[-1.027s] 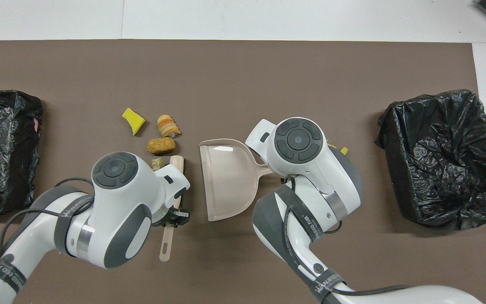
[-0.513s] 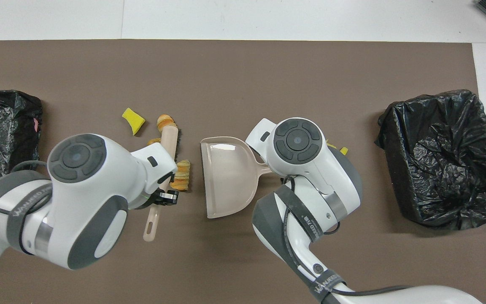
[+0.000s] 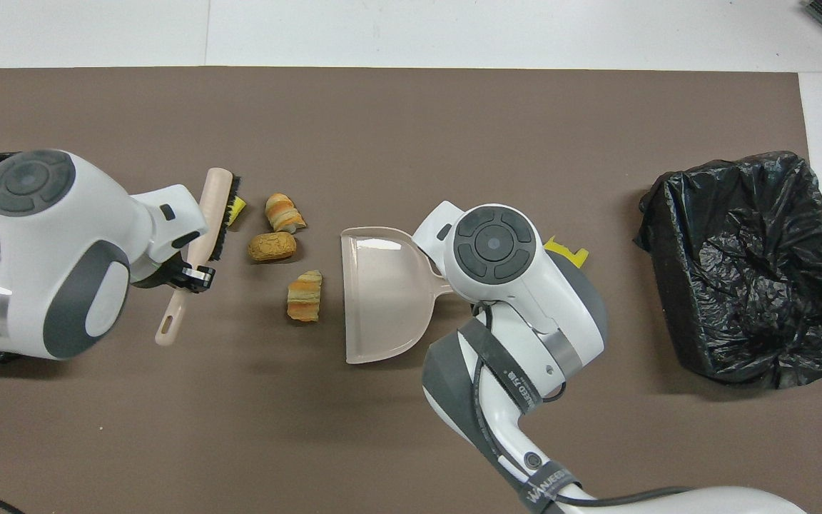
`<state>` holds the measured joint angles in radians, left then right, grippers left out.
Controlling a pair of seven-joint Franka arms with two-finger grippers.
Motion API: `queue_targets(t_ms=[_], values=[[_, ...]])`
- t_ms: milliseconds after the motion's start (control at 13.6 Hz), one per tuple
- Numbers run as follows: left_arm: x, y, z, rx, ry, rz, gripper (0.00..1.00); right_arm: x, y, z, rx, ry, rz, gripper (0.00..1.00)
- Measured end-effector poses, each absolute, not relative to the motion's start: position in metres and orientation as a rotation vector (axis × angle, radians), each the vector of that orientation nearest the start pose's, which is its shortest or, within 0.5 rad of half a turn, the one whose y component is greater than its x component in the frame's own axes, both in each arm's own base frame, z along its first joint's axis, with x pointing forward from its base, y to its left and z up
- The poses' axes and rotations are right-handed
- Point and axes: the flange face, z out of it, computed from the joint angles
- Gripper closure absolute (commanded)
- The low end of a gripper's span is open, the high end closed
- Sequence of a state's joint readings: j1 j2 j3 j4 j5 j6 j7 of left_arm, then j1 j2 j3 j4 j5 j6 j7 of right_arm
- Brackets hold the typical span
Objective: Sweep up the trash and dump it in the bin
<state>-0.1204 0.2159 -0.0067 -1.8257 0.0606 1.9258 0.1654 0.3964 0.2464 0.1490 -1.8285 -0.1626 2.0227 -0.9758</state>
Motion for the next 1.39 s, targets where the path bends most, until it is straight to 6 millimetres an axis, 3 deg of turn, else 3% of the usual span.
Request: queue_targets(t_ms=[147, 293, 513, 660, 807, 1027, 1393], values=[[0.622, -0.058, 0.391, -2.999, 0.532, 0.182, 1.00, 0.533, 0.308, 0.397, 2.125, 2.168, -0.109, 1.00], [0.631, -0.054, 0.376, -2.975, 0.576, 0.206, 1.00, 0.533, 0.308, 0.398, 2.124, 2.158, -0.109, 1.00], [0.630, -0.067, 0.355, -2.964, 0.663, 0.254, 1.00, 0.533, 0.309, 0.398, 2.125, 2.155, -0.109, 1.00], [0.623, -0.085, 0.346, -2.942, 0.777, 0.287, 1.00, 0.533, 0.309, 0.398, 2.125, 2.155, -0.109, 1.00], [0.609, -0.118, 0.341, -2.937, 0.858, 0.316, 1.00, 0.533, 0.309, 0.398, 2.125, 2.154, -0.107, 1.00], [0.572, -0.165, 0.334, -2.948, 0.924, 0.381, 1.00, 0.533, 0.309, 0.399, 2.133, 2.145, -0.102, 1.00], [0.502, -0.241, 0.332, -3.025, 0.829, 0.474, 1.00, 0.534, 0.307, 0.398, 2.139, 2.138, -0.103, 1.00]])
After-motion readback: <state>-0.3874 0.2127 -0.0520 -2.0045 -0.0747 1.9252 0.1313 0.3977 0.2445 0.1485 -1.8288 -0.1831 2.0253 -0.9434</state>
